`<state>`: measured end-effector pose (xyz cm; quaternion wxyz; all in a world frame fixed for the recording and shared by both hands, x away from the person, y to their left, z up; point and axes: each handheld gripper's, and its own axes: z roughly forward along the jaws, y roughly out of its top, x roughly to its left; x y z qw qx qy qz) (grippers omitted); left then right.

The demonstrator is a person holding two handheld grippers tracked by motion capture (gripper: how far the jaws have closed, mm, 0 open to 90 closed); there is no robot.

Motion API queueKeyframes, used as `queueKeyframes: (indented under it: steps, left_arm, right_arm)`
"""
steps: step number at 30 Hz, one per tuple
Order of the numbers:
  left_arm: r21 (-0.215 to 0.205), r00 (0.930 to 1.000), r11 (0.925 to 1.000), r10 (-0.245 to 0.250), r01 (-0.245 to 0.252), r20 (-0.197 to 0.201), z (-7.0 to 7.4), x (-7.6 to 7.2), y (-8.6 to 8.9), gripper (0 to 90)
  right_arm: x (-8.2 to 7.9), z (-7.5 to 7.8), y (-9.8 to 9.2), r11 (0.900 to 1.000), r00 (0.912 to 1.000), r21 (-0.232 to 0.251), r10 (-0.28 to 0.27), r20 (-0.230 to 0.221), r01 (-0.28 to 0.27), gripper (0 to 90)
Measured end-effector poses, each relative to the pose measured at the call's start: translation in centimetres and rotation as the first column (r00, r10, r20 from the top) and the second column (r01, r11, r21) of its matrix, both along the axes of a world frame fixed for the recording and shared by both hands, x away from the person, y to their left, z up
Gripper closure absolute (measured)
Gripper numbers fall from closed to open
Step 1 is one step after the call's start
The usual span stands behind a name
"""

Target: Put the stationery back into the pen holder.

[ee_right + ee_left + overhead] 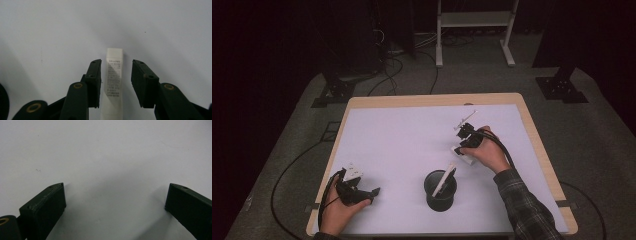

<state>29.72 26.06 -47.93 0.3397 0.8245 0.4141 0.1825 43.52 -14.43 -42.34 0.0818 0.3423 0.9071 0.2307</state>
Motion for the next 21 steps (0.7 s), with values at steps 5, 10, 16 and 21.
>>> queueKeyframes:
  steps: [5,10,16,21]
  left_arm:
    - [0.0,1.0,1.0,0.0,0.0,0.0,0.0,0.0,0.0,2.2]
    - [0.0,1.0,1.0,0.0,0.0,-0.001,0.0,0.0,0.0,2.1]
    - [0.0,1.0,1.0,0.0,0.0,-0.001,0.0,0.0,0.0,2.2]
    - [0.0,1.0,1.0,0.0,0.0,-0.001,0.0,0.0,0.0,2.2]
  right_arm:
    - [0.8,-0.3,1.2,0.999,0.9997,-0.05,0.011,-0.024,-0.012,59.3]
    - [1.3,-0.6,1.7,0.997,0.9988,-0.072,0.011,-0.047,-0.014,59.1]
    - [2.0,-1.3,2.6,0.993,0.997,-0.117,0.02,-0.075,-0.029,59.3]
    - [2.4,-1.7,3.2,0.987,0.9947,-0.151,0.039,-0.095,-0.053,62.0]
